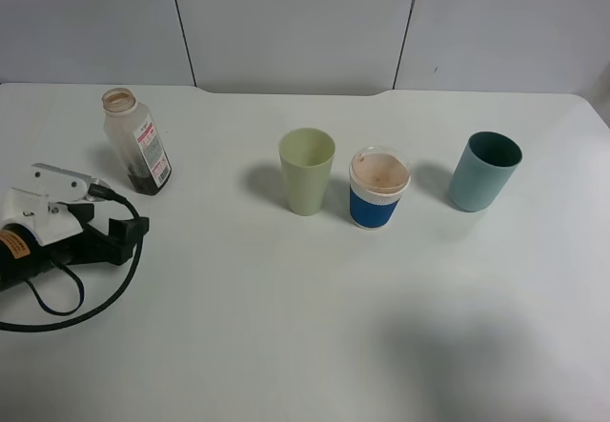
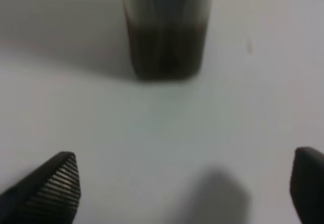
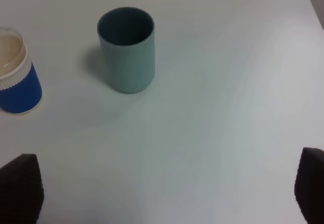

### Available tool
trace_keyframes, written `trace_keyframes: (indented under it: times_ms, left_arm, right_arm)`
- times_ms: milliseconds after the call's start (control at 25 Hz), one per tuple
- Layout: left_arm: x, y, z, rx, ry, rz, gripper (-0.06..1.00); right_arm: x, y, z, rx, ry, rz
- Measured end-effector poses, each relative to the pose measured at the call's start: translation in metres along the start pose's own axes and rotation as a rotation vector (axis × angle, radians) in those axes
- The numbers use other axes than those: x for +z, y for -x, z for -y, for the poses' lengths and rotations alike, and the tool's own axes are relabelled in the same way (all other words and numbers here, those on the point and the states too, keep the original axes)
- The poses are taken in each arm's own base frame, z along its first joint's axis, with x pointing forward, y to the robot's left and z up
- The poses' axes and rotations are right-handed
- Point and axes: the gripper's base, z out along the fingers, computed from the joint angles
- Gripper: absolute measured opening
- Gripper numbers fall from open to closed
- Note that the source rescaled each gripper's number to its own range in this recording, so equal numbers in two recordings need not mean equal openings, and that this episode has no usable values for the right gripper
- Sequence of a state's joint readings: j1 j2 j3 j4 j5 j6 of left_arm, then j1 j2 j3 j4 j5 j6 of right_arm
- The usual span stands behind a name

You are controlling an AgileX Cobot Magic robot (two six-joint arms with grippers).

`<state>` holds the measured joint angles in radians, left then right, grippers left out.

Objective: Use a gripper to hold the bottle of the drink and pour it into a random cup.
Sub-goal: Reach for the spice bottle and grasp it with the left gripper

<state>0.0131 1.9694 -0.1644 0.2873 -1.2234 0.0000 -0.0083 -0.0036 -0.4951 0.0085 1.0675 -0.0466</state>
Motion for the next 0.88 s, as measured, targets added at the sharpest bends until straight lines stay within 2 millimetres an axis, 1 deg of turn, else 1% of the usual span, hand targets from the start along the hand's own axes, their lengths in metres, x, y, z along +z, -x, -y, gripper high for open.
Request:
trace_keyframes:
  times_ms: [320,680,880]
  left_arm:
    - [0.015,0.015,-0.006,-0.018,0.008,0.073,0.82]
    - [0.026,0.027,-0.010,-0.033,0.010,0.125,0.82]
    - [0.035,0.032,-0.013,-0.068,0.004,0.149,0.82]
  right_arm:
    - [0.000,0.000,0.000,0.000,0.000,0.000]
    - [0.000,0.000,0.000,0.000,0.000,0.000]
    - [0.000,0.000,0.000,0.000,0.000,0.000]
